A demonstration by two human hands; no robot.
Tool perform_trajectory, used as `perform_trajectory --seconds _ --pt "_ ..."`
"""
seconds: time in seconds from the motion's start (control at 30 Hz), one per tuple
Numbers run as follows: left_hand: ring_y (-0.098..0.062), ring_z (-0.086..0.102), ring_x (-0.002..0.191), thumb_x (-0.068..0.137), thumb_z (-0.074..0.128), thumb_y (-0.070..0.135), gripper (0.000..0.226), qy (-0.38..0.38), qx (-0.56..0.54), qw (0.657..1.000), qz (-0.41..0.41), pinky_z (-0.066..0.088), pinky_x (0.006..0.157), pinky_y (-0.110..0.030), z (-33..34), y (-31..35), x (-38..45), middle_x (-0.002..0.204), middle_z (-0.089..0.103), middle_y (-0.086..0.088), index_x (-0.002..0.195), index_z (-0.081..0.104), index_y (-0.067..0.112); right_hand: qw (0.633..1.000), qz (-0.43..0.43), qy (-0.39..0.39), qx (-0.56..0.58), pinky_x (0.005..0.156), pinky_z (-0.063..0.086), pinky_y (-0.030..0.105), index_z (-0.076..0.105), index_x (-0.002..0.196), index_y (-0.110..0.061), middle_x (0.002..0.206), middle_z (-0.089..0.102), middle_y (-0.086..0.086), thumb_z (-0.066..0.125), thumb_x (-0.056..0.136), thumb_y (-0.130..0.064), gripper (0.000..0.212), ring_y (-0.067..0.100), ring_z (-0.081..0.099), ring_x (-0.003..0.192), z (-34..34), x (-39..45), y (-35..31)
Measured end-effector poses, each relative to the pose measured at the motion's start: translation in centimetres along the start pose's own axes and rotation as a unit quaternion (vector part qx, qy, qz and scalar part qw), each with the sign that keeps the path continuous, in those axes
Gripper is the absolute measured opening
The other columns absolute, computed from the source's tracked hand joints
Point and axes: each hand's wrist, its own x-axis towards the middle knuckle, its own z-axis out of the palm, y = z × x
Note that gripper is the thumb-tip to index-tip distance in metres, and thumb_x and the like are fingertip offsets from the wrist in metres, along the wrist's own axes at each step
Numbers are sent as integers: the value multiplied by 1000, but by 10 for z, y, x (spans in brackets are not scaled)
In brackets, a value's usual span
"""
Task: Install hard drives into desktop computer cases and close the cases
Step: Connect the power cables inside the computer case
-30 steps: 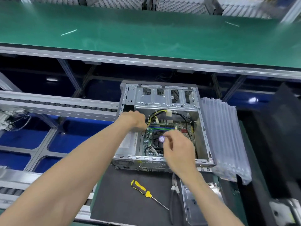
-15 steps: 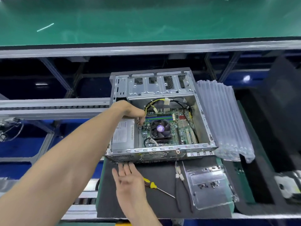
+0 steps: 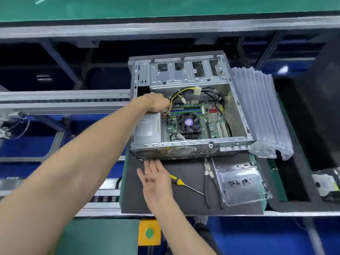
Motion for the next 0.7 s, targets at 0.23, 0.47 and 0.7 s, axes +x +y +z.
perform_trajectory --seconds 0.23,0.47,0.7 --pt "-32 51 79 98 34 46 47 171 94 979 50 40 73 -40 17 -8 -14 88 51 -12 73 50 9 997 -45 36 -41 115 38 41 48 135 -19 117 67 -5 32 94 19 59 20 63 119 -4 4 11" --pt "-33 47 77 99 30 54 55 244 149 955 81 33 71 -40 30 -18 -22 82 45 -9 68 49 13 984 -96 136 -67 68 53 28 65 115 4 86 77 10 61 92 7 23 22 77 82 2 14 20" --pt "-33 45 77 101 16 59 67 266 172 943 98 35 95 -51 33 -29 -21 64 40 -9 61 46 15 975 -107 184 -67 54 50 23 71 94 4 68 68 11 71 89 -1 7 15 61 57 6 28 23"
